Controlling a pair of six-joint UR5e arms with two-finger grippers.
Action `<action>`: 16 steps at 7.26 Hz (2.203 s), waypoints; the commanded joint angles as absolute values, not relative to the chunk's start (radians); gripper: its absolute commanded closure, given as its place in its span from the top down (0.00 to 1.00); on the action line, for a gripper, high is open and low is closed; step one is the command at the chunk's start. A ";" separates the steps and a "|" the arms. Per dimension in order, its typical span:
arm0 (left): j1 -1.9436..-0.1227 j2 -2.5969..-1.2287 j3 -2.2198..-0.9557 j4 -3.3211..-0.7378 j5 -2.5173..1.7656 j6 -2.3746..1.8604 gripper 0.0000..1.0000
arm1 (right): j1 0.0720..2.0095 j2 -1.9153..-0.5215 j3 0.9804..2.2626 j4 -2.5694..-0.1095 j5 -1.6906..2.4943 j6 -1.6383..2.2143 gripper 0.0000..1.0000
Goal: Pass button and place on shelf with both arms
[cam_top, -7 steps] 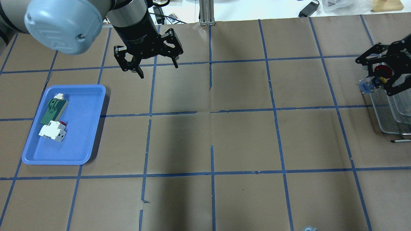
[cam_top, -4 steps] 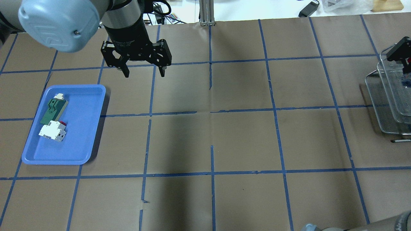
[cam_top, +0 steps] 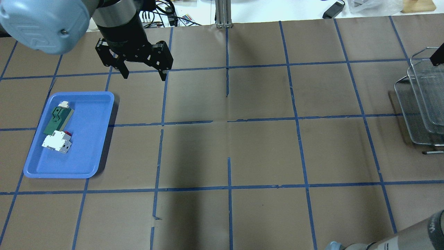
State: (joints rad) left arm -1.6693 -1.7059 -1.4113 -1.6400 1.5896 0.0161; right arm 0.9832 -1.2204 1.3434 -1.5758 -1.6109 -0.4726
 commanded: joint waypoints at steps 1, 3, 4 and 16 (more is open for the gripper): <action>-1.646 -1.694 -1.416 -1.638 1.589 0.034 1.00 | 0.974 -1.166 1.344 -1.656 -1.618 -0.495 0.00; -1.646 -1.689 -1.419 -1.640 1.589 0.026 1.00 | 0.970 -1.137 1.347 -1.736 -1.624 -0.528 0.09; -1.646 -1.687 -1.422 -1.638 1.588 0.022 1.00 | 0.957 -1.135 1.351 -1.735 -1.647 -0.529 0.20; -1.643 -1.687 -1.422 -1.638 1.588 0.018 1.00 | 1.226 -1.451 1.411 -1.543 -1.622 -0.226 1.00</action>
State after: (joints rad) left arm -1.6441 -1.6874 -1.4220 -1.6383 1.5873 0.0186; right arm 1.1064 -1.3999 1.3794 -1.5824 -1.6299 -0.4435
